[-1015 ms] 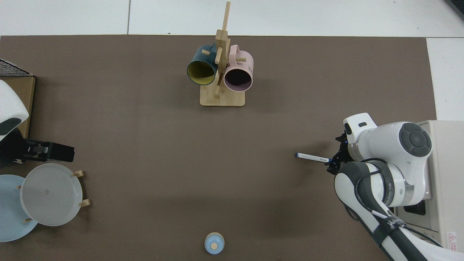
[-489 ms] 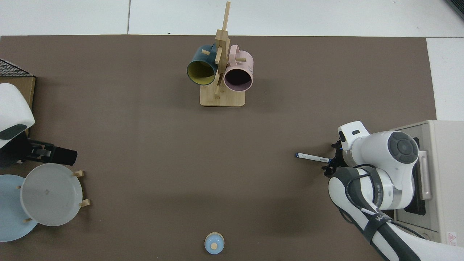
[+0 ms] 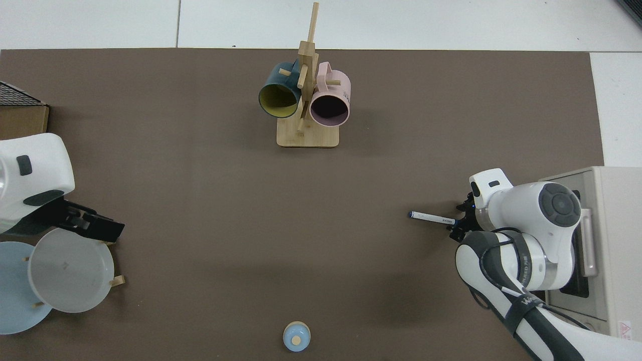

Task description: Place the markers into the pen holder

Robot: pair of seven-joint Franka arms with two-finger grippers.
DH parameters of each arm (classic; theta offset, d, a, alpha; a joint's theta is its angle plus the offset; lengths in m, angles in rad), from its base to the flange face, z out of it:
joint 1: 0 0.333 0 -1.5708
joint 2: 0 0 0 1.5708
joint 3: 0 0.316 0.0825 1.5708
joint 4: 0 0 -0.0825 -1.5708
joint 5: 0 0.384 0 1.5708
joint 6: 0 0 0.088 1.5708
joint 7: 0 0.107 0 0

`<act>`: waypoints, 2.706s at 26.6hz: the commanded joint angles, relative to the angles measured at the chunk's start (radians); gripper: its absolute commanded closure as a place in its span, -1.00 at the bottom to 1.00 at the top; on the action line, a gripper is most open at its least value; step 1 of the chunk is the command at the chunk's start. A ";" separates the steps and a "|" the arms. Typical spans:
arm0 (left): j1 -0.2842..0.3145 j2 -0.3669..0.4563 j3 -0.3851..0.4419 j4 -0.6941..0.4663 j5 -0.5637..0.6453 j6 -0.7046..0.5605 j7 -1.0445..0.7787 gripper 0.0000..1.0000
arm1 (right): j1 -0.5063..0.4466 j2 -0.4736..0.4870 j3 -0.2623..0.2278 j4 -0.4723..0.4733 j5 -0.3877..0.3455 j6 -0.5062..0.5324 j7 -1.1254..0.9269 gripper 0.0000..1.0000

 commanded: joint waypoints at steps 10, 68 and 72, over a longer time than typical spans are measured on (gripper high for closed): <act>-0.005 -0.050 0.007 -0.060 -0.028 -0.075 0.034 -1.00 | 0.021 0.001 0.004 0.032 0.046 0.008 -0.041 1.00; 0.078 0.075 -0.017 0.021 -0.608 -0.144 -1.377 -1.00 | 0.523 -0.028 0.026 0.677 -0.067 -0.481 0.222 1.00; 0.075 0.075 -0.037 0.021 -0.590 -0.133 -1.362 -1.00 | 0.581 -0.006 0.026 0.675 -0.108 -0.454 0.319 1.00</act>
